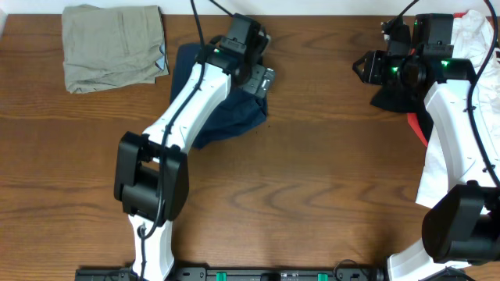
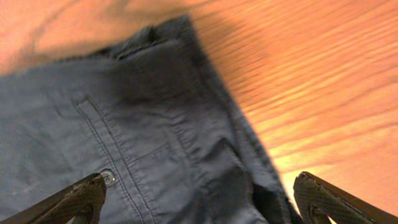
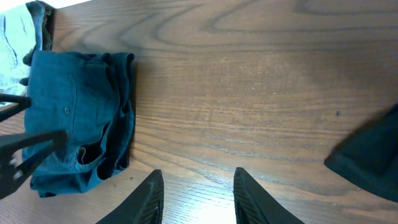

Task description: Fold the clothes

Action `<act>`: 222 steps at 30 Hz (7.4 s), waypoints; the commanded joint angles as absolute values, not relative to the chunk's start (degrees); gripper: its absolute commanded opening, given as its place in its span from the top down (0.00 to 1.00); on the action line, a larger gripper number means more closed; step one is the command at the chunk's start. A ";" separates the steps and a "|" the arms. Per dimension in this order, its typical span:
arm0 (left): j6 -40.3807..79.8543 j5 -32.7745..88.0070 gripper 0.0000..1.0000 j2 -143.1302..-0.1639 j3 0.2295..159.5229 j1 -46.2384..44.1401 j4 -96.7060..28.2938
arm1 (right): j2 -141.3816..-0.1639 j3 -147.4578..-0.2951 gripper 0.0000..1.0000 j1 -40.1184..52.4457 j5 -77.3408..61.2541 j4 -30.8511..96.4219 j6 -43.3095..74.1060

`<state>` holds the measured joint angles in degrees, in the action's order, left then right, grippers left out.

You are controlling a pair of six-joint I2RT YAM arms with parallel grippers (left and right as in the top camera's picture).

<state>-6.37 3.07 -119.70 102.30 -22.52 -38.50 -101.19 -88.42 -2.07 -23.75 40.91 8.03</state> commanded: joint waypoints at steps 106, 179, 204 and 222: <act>-31.68 -6.07 0.94 -127.11 110.24 18.87 0.67 | -101.41 -88.29 0.61 4.21 -20.73 42.41 7.68; -0.75 -6.68 0.02 -107.50 109.73 4.95 -47.75 | -87.24 -89.93 0.01 4.51 -13.43 36.97 2.87; -0.75 -6.68 0.02 -107.50 109.71 4.95 -47.75 | -50.81 -61.95 0.01 0.10 -3.44 29.04 -3.51; -0.75 -6.68 0.02 -107.50 109.73 4.95 -47.75 | -13.02 -12.69 0.01 -0.49 -7.07 -4.75 -1.21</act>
